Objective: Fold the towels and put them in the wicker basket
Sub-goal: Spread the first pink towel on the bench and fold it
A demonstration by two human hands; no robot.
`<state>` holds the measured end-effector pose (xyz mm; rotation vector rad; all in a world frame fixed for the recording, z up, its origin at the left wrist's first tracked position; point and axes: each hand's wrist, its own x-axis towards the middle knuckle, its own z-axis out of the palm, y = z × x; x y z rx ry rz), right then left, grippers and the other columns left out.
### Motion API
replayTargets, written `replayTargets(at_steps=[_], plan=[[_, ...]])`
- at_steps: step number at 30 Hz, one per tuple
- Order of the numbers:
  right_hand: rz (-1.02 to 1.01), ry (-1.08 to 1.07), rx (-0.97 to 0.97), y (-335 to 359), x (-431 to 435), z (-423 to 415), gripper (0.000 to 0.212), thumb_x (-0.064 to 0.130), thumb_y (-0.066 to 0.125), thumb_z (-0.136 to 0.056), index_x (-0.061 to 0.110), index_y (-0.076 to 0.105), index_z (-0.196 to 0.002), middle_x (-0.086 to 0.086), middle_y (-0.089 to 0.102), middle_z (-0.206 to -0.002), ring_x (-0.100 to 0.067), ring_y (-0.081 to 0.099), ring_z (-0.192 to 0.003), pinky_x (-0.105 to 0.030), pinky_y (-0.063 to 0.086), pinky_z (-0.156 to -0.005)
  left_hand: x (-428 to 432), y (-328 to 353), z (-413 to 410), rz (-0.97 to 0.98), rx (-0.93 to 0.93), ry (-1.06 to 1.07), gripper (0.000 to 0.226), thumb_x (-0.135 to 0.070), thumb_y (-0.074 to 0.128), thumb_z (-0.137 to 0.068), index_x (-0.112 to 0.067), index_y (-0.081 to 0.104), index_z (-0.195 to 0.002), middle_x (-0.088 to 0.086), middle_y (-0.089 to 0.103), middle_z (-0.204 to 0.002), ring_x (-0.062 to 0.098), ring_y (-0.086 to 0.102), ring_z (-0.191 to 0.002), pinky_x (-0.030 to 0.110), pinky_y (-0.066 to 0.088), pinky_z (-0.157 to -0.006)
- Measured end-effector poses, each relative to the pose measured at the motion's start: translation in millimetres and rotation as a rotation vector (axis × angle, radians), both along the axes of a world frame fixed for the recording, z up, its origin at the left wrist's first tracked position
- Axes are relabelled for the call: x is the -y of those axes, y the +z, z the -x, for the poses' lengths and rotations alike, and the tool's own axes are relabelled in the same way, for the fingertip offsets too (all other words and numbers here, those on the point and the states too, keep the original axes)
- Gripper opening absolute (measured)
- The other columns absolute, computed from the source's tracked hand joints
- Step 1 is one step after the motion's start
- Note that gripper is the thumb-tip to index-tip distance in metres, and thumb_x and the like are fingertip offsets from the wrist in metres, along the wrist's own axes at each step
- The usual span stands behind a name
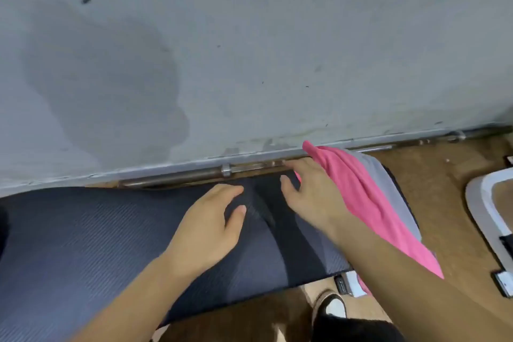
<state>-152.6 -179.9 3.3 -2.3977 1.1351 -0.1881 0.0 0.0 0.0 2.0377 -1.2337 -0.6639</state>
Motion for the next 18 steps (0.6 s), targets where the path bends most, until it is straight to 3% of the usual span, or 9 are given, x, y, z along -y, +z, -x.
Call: replayTargets(at_steps=[3,6,10,13,15,18], plan=[[0.208,-0.096,-0.165,-59.1,31.0,29.2,0.049,0.043,0.048,-0.088,0.018,0.064,-0.127,-0.004,0.056,-0.145,-0.032,0.051,-0.132,-0.048,0.042,-0.109,22.4,-53.1,16.7,0.049,0.043,-0.035,0.040,-0.031,0.061,-0.100,-0.021,0.061,-0.139,-0.017,0.060,-0.134,-0.003,0.055,-0.119,0.018,0.043,-0.101],[0.232,-0.187,-0.313,-84.0,50.6,51.7,0.056,0.040,0.054,-0.086,0.018,0.057,-0.138,-0.011,0.055,-0.143,-0.038,0.050,-0.132,-0.053,0.038,-0.113,38.5,-83.5,37.5,0.103,0.033,-0.068,0.038,-0.028,0.063,-0.099,-0.019,0.063,-0.137,-0.016,0.062,-0.130,-0.003,0.055,-0.116,0.012,0.040,-0.099],[0.245,-0.203,-0.222,-93.7,60.7,76.1,0.045,0.036,0.062,-0.090,0.012,0.065,-0.128,-0.013,0.063,-0.129,-0.037,0.059,-0.118,-0.046,0.050,-0.096,36.5,-96.8,57.0,0.137,0.068,-0.059,0.040,-0.030,0.060,-0.101,-0.020,0.060,-0.139,-0.015,0.062,-0.130,0.001,0.057,-0.117,0.019,0.043,-0.101],[0.320,-0.235,-0.195,-93.0,57.5,86.1,0.051,0.036,0.070,-0.084,0.010,0.063,-0.128,-0.016,0.060,-0.129,-0.040,0.053,-0.122,-0.050,0.046,-0.100,21.3,-92.4,69.0,0.137,0.025,-0.010,0.040,-0.030,0.061,-0.100,-0.022,0.061,-0.139,-0.017,0.062,-0.127,-0.001,0.059,-0.114,0.026,0.049,-0.102],[0.353,-0.313,-0.225,-86.9,58.7,96.2,0.059,0.038,0.071,-0.083,0.011,0.059,-0.133,-0.018,0.055,-0.136,-0.042,0.047,-0.128,-0.051,0.041,-0.104,10.4,-85.6,74.1,0.110,0.038,-0.010,0.040,-0.029,0.062,-0.100,-0.023,0.061,-0.139,-0.020,0.061,-0.127,-0.004,0.057,-0.114,0.022,0.048,-0.102],[0.248,-0.437,-0.253,-77.7,64.1,112.1,0.045,0.035,0.065,-0.087,0.015,0.063,-0.127,-0.019,0.058,-0.135,-0.041,0.050,-0.127,-0.049,0.042,-0.104,1.9,-71.2,75.6,0.087,0.034,0.068,0.039,-0.028,0.063,-0.099,-0.028,0.061,-0.138,-0.024,0.059,-0.121,-0.008,0.055,-0.109,0.014,0.041,-0.097]])
